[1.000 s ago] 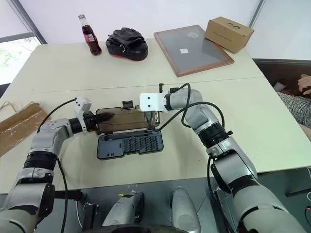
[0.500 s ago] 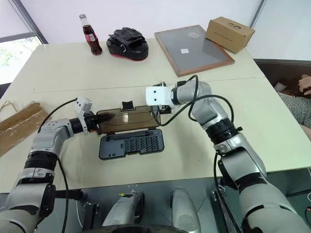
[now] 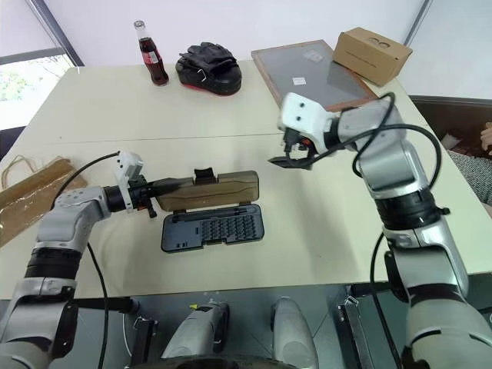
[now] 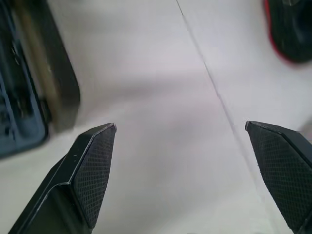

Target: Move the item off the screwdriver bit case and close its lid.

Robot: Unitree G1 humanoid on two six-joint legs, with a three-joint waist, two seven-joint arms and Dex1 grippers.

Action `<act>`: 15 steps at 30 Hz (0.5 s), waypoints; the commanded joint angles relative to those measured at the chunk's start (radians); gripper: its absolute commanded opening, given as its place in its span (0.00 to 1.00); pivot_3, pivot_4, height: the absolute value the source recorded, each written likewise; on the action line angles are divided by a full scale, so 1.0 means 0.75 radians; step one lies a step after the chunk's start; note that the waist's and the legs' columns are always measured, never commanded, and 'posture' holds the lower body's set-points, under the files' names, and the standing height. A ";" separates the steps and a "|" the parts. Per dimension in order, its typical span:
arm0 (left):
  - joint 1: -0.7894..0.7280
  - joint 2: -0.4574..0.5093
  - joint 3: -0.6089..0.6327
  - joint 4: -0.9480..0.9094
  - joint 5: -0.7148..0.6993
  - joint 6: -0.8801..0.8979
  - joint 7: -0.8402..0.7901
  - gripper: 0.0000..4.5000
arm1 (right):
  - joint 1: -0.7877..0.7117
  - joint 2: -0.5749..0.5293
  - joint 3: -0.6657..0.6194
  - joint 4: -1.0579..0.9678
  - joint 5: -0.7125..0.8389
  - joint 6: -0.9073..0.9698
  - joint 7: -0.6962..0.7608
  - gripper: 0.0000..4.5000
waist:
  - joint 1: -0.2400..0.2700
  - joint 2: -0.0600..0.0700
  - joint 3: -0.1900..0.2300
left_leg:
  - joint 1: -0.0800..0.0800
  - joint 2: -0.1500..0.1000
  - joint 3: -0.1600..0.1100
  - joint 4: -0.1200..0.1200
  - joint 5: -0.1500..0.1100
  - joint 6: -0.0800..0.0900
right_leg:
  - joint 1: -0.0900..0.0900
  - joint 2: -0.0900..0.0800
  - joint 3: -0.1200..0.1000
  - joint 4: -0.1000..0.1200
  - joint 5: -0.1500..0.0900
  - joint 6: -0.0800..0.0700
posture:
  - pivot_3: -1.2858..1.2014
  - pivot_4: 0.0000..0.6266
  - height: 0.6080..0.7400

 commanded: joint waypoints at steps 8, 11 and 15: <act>0.235 0.208 0.053 -0.543 -0.254 0.303 -0.086 0.00 | 0.147 -0.060 -0.035 -0.205 0.071 0.136 -0.112 0.98 | -0.004 0.000 0.000 | 0.000 0.002 0.001 0.000 0.000 0.000 | 0.000 0.000 0.000 0.000 0.000 0.000 | 0.52 0.24 1.00; 0.333 0.301 0.068 -0.638 -0.305 0.350 -0.131 0.00 | 0.179 -0.068 -0.044 -0.237 0.098 0.178 -0.134 0.98 | -0.003 0.000 0.000 | 0.000 0.002 0.000 0.000 0.000 0.000 | 0.000 0.000 0.000 -0.001 0.000 0.000 | 0.52 0.24 1.00; 0.393 0.365 0.077 -0.674 -0.333 0.350 -0.146 0.00 | 0.204 -0.059 -0.064 -0.269 0.145 0.250 -0.175 0.98 | 0.000 0.000 0.000 | 0.000 0.003 0.001 -0.001 0.000 0.001 | 0.000 -0.001 0.000 -0.001 0.000 0.000 | 0.52 0.24 1.00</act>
